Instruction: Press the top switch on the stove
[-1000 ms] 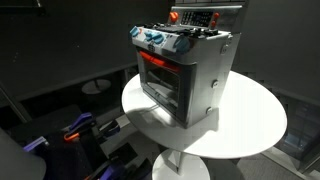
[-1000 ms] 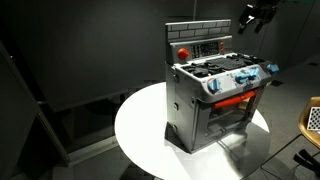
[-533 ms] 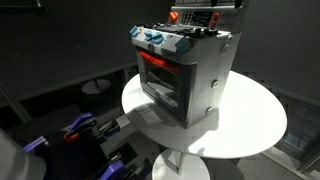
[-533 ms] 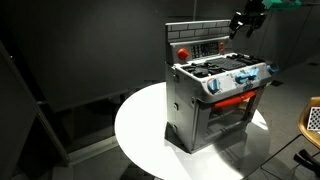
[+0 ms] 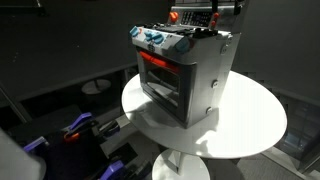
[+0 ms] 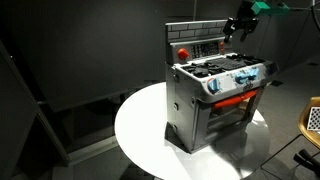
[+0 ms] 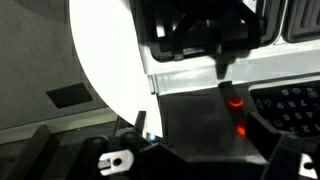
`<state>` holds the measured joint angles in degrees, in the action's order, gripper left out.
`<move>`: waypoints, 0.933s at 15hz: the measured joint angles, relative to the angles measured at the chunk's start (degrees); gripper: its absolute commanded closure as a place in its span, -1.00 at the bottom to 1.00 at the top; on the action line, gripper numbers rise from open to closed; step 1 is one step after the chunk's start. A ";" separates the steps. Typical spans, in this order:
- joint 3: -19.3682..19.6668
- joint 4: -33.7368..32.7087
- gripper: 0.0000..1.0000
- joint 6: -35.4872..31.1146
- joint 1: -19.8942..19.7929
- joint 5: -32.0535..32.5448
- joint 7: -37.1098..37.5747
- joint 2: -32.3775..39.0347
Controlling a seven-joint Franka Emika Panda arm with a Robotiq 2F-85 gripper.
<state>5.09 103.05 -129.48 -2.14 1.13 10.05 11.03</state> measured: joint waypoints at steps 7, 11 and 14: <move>-0.06 -3.92 -1.00 3.59 0.16 0.00 0.64 2.60; -0.09 -5.36 -1.00 4.19 0.22 0.00 0.83 3.62; -0.11 -6.13 -1.00 4.78 0.23 0.00 0.84 4.23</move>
<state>4.97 96.92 -124.70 -1.91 1.13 10.88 15.26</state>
